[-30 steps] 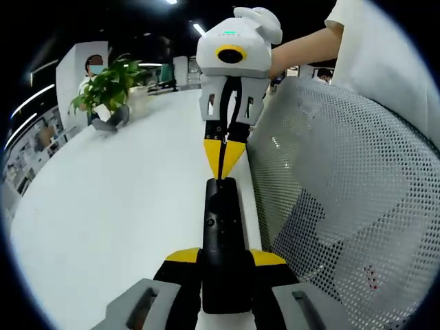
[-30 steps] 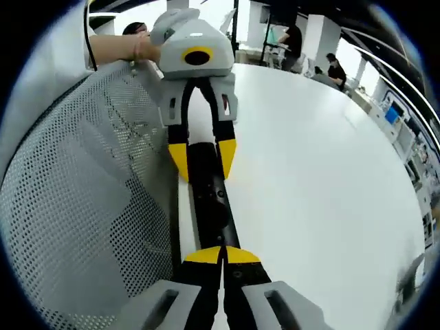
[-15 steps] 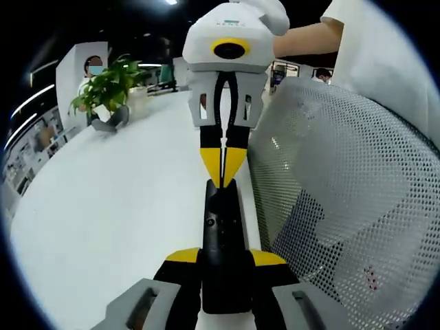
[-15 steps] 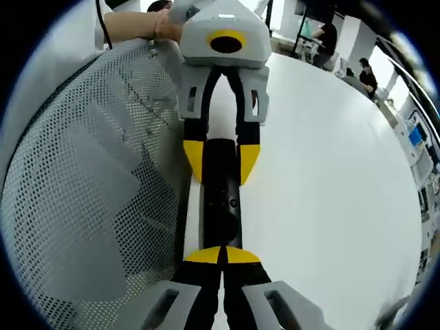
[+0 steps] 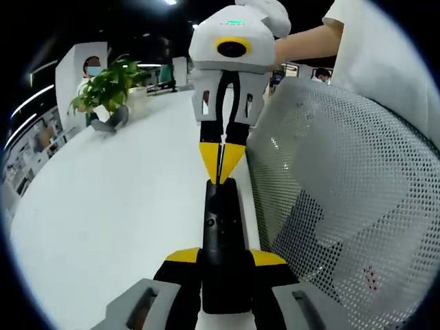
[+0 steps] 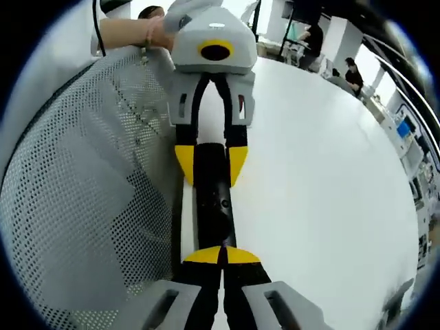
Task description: Press the specified remote control buttons in sequence, fully releasing each button before pressing the next.
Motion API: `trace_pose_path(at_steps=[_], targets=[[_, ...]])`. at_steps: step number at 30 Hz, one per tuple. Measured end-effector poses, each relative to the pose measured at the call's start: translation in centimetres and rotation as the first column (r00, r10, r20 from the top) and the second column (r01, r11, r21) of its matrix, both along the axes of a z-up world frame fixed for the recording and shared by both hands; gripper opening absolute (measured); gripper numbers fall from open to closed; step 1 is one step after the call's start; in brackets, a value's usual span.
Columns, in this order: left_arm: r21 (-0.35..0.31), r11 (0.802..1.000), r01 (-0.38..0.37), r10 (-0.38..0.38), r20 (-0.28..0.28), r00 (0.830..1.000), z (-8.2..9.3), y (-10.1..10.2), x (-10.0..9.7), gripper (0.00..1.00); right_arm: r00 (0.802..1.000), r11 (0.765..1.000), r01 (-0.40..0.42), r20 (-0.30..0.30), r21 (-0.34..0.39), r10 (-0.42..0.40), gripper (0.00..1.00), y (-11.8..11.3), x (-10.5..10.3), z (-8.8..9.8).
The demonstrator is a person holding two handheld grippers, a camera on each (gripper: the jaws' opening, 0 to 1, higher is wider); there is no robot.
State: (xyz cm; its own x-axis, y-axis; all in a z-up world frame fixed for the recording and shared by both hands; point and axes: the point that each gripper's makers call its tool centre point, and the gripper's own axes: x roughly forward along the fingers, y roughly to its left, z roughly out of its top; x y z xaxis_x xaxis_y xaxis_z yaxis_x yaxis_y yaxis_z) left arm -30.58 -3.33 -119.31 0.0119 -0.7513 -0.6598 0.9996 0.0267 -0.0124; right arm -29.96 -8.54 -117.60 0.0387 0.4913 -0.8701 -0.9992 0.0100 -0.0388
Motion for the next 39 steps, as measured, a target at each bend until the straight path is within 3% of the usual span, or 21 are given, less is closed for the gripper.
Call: trace_pose_path(at_steps=[5, 6, 8, 13, 17, 20, 23, 26, 30, 32, 34, 36, 39], targets=[[-0.001, 1.0, 0.0, 0.0, 0.0, 1.0, 0.0, 0.0, 0.0, 0.26, 0.999, 0.999, -0.048, -0.027, -0.021, 0.047, 0.0, 1.1, -0.9, -0.9], [-0.001, 1.0, 0.0, 0.0, 0.001, 1.0, 0.0, 0.0, 0.0, 0.26, 0.996, 0.996, -0.086, 0.025, -0.024, 0.087, 0.0, 1.3, -0.4, -0.7], [0.003, 1.0, 0.004, -0.004, 0.005, 1.0, 0.0, 0.0, 0.0, 0.26, 0.993, 0.991, -0.113, 0.014, -0.074, 0.114, 0.0, 0.9, -0.7, -0.7], [0.003, 1.0, 0.002, -0.002, 0.003, 1.0, 0.0, 0.0, 0.0, 0.26, 0.995, 0.989, -0.088, 0.027, -0.119, 0.092, 0.0, 1.1, -0.6, -1.0], [0.005, 1.0, 0.003, -0.003, 0.007, 1.0, 0.0, -0.1, 0.0, 0.26, 1.0, 0.996, 0.013, 0.015, -0.092, -0.012, 0.0, 1.0, -0.4, -0.9], [0.007, 1.0, 0.003, -0.003, 0.009, 1.0, 0.0, -0.1, 0.0, 0.26, 0.989, 0.989, 0.145, 0.0, -0.025, -0.146, 0.0, 0.9, -0.2, -0.8], [0.006, 1.0, 0.003, -0.003, 0.007, 1.0, -0.1, -0.2, 0.0, 0.26, 0.985, 0.985, 0.169, 0.023, 0.028, -0.169, 0.0, 0.9, -0.3, -0.8], [-0.001, 1.0, 0.0, 0.0, 0.003, 1.0, -0.1, -0.2, 0.0, 0.26, 0.971, 0.968, 0.235, -0.055, 0.091, -0.231, 0.0, 0.9, -0.2, -0.6], [-0.002, 1.0, -0.001, 0.001, 0.001, 1.0, -0.1, -0.2, 0.0, 0.26, 0.971, 0.97, 0.229, -0.088, 0.084, -0.221, 0.0, 0.8, -0.1, -0.6], [-0.001, 1.0, -0.001, 0.001, 0.001, 1.0, -0.1, -0.2, 0.0, 0.26, 0.988, 0.987, 0.154, -0.035, 0.037, -0.152, 0.0, 0.8, -0.3, -0.6], [-0.002, 1.0, 0.0, 0.0, 0.0, 1.0, -0.1, -0.2, 0.0, 0.26, 0.999, 0.999, 0.003, 0.05, -0.036, -0.001, 0.0, 0.6, -0.5, -0.7], [-0.003, 1.0, 0.0, 0.0, -0.001, 1.0, -0.1, -0.2, 0.0, 0.26, 0.997, 0.995, -0.013, 0.075, -0.101, 0.02, 0.0, 0.3, -0.6, -0.7], [-0.004, 1.0, 0.0, 0.0, -0.003, 1.0, -0.1, -0.2, 0.0, 0.26, 0.995, 0.996, -0.049, 0.084, -0.073, 0.055, 0.0, 1.0, -0.7, -0.6]])
